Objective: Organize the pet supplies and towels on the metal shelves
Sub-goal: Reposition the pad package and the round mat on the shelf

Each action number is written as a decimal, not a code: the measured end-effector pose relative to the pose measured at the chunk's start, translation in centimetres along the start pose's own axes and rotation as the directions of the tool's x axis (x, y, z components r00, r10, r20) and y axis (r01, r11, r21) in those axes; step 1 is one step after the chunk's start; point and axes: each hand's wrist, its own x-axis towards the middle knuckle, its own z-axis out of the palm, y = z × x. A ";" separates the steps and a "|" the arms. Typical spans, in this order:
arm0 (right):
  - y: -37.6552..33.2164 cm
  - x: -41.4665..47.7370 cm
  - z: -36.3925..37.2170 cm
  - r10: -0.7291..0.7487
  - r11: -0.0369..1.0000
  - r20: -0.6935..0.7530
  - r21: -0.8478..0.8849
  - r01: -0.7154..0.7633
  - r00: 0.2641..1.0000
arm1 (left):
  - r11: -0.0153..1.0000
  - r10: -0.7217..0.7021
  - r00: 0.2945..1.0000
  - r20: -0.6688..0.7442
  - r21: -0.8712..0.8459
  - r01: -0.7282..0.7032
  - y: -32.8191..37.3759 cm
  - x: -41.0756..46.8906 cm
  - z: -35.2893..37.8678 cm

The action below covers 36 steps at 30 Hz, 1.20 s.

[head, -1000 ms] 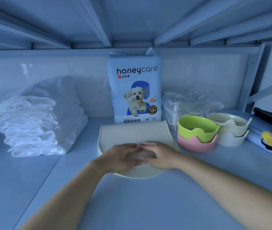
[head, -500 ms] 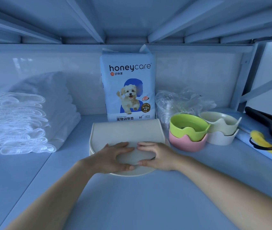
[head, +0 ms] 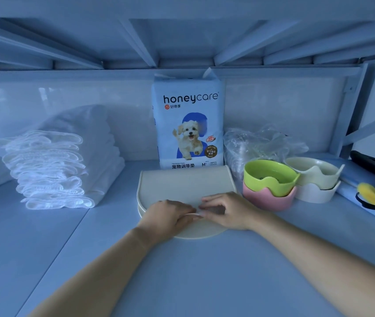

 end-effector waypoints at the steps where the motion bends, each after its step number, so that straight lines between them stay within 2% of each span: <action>1: -0.3 -0.2 -0.2 0.003 1.000 -0.013 -0.004 -0.003 1.000 | 1.000 0.003 1.000 -0.013 -0.008 -0.003 0.1 -0.1 0.0; 4: -1.0 -0.5 -0.6 0.022 1.000 -0.048 0.023 -0.021 0.999 | 0.995 -0.027 0.999 -0.026 -0.095 0.025 0.3 -0.5 -0.6; 8: -3.1 -0.5 -0.2 -0.038 0.999 -0.072 0.030 0.040 0.997 | 0.982 -0.055 0.998 -0.025 -0.183 0.050 0.0 -1.9 -1.2; 13: -7.5 0.5 1.9 -0.148 0.987 -0.118 0.052 0.155 0.982 | 0.957 -0.241 0.968 -0.076 -0.183 0.224 -2.1 -5.8 -2.5; 18: -14.1 1.8 5.0 -0.214 0.971 -0.075 0.093 0.220 0.974 | 0.920 -0.366 0.915 -0.167 -0.211 0.330 -5.1 -12.2 -5.3; 23: -21.4 3.1 9.1 -0.244 0.963 -0.084 0.097 0.252 0.966 | 0.884 -0.460 0.869 -0.182 -0.191 0.427 -8.7 -20.1 -7.4; 36: -40.0 5.2 18.7 -0.423 0.898 0.039 0.152 0.413 0.905 | 0.737 -0.671 0.711 -0.210 -0.082 0.671 -17.6 -40.1 -11.9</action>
